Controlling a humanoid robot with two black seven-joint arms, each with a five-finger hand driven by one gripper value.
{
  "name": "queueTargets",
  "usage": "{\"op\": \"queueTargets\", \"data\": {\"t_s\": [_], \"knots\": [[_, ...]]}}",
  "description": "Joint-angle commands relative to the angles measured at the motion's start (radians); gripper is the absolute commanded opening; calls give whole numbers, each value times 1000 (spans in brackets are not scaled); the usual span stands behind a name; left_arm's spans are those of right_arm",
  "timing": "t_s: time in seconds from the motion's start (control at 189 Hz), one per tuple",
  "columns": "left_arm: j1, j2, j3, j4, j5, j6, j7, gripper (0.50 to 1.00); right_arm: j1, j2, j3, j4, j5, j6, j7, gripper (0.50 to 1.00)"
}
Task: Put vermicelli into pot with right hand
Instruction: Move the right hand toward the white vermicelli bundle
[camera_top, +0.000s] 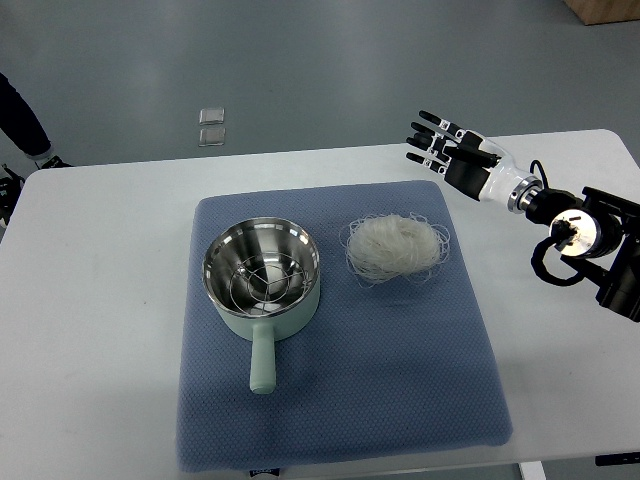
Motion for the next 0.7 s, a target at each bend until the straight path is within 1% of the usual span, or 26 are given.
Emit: {"op": "queueTargets", "data": {"t_s": [0.0,0.154,0.265,0.466,0.694], "knots": [[4,0,0,0,0,0,0,1000,3,1,1,0,0,1,1,926],[14,0,2,3,0,9,-8,1000,4,1,1,0,-8,1,1,926],[12,0,3,3,-2,8,-8,1000,7,-1,-1,0,-20,-1,31,926],[-22,0,5,3,-2,11,-8,1000,7,-1,-1,0,-97,-7,51,926],[-22,0,5,5,-2,11,-8,1000,27,1,-2,1,-118,-5,55,926]]}}
